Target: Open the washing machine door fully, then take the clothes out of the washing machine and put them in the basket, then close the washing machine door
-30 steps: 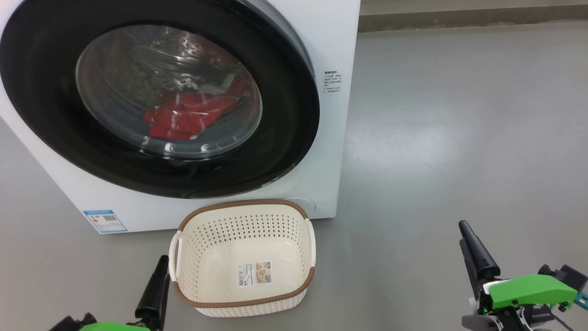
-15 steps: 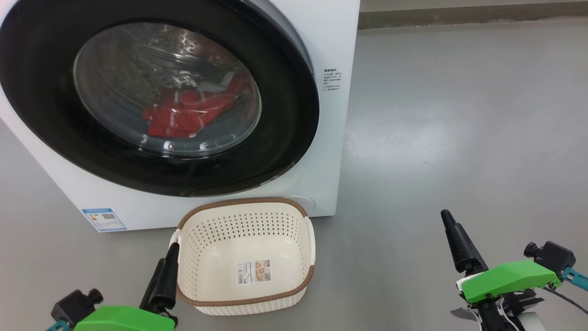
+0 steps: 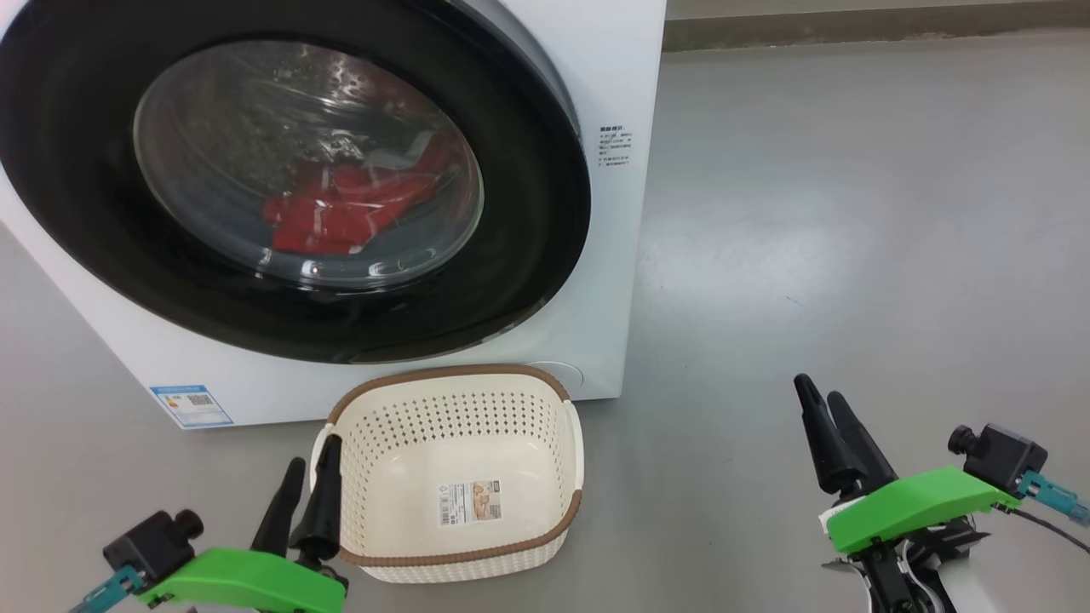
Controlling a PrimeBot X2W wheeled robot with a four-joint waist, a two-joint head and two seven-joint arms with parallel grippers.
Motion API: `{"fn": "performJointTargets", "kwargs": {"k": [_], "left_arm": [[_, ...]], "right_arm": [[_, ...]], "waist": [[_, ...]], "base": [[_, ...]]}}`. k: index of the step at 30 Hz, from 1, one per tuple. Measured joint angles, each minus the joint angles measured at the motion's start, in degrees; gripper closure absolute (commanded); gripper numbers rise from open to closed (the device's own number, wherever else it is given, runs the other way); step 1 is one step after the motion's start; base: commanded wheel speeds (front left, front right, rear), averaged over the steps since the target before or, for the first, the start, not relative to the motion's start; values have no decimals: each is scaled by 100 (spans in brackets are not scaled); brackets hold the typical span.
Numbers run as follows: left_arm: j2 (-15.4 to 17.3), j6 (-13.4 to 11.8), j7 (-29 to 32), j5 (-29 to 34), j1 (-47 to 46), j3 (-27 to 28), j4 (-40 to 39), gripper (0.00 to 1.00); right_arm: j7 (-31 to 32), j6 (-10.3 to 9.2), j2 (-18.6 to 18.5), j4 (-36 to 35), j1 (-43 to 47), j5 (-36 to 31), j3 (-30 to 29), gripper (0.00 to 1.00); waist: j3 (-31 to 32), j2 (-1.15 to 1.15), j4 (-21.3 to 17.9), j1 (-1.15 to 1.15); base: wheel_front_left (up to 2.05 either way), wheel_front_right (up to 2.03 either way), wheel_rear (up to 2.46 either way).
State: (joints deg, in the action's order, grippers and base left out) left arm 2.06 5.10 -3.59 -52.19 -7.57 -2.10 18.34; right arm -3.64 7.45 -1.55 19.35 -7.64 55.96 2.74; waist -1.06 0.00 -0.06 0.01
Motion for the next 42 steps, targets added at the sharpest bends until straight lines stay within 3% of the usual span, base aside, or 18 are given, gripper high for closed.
{"fn": "performJointTargets", "kwargs": {"k": [42], "left_arm": [[-3, -243, -701, 2891, -593, -325, 313, 0]], "right_arm": [[-705, 0, -71, 250, -677, -2795, 570, 0]], "waist": [[21, 0, -58, 0]], "base": [[0, 0, 0]]}}
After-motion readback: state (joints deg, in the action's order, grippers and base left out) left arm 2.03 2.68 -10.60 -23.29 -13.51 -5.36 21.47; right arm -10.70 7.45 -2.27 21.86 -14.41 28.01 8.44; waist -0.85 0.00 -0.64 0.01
